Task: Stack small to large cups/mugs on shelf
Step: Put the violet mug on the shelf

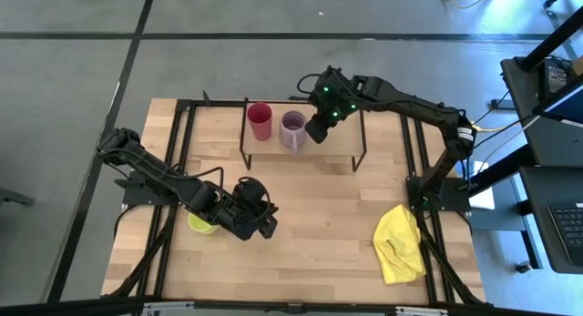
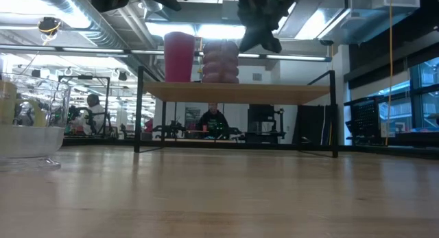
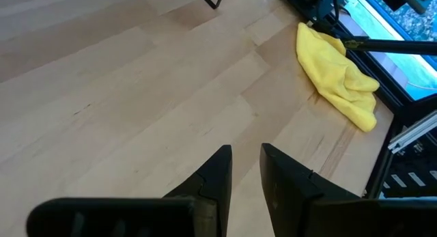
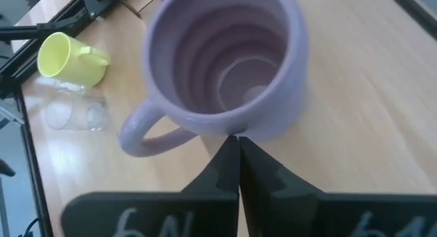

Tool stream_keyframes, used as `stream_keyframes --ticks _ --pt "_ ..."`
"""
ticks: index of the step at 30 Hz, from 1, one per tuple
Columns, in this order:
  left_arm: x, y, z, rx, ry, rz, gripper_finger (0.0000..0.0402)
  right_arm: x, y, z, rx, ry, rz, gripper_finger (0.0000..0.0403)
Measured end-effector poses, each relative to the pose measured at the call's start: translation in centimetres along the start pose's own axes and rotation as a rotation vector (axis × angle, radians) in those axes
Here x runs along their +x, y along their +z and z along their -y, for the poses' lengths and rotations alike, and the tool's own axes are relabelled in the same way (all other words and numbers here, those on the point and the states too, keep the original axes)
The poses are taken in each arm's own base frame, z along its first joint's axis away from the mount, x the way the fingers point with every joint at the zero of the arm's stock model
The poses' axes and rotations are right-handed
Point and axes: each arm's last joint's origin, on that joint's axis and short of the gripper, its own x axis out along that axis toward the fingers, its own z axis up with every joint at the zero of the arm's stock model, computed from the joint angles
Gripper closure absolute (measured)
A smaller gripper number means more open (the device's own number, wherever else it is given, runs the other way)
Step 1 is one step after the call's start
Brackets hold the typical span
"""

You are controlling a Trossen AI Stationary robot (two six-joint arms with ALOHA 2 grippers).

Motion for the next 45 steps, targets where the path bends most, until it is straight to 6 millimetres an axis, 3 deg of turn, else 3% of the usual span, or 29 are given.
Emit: stream_keyframes --ticks 27,45 --pt "0.0 0.0 0.0 0.001 0.000 -0.001 0.0331 0.4 -0.3 -1.7 -0.017 0.045 0.003 0.0397" --pt "0.0 0.0 0.0 0.002 0.000 -0.001 0.0331 0.9 -0.8 -4.0 -0.026 0.097 0.011 0.0397"
